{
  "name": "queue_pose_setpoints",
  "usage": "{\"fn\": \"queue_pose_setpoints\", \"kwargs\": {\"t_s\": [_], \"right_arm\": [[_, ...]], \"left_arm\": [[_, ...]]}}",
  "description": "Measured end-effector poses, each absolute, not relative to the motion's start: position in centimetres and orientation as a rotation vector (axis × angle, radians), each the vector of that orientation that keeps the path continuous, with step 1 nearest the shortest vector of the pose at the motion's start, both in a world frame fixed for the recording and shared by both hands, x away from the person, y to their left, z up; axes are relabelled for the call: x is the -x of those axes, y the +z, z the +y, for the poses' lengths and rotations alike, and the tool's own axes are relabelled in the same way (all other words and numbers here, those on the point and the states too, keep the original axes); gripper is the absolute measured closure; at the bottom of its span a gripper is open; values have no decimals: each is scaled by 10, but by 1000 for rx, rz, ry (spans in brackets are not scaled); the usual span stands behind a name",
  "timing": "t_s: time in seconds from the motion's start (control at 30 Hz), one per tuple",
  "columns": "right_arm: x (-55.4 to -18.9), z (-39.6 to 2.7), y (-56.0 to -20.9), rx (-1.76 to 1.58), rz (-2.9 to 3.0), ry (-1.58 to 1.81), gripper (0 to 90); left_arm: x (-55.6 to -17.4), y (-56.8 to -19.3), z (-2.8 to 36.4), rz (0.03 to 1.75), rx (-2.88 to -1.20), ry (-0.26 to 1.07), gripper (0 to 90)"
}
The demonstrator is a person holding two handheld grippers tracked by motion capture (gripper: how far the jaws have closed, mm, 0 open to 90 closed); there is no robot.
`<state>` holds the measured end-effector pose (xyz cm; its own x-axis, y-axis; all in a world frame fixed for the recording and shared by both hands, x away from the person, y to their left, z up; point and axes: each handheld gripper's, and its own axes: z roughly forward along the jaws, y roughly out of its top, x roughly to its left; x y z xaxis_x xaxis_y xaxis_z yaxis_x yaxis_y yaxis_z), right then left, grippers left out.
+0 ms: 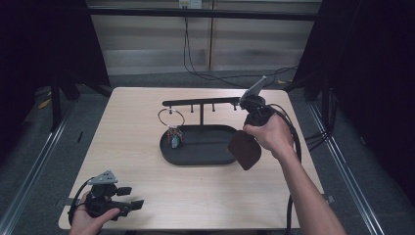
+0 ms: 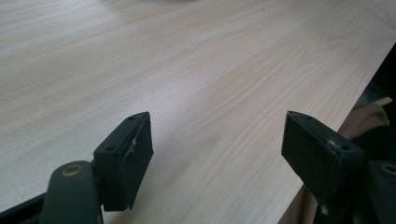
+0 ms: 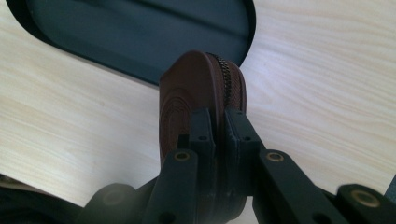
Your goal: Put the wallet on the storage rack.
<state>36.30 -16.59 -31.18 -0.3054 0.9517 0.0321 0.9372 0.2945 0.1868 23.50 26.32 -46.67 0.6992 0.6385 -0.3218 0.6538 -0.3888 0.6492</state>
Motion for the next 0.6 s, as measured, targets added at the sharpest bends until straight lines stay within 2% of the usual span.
{"fn": "queue_pose_setpoints", "kwargs": {"t_s": [0.6], "right_arm": [[-388,-162,-311,-1843,2358,324,828]], "left_arm": [[-235,-465,268,1007,-2084,-10,249]]}}
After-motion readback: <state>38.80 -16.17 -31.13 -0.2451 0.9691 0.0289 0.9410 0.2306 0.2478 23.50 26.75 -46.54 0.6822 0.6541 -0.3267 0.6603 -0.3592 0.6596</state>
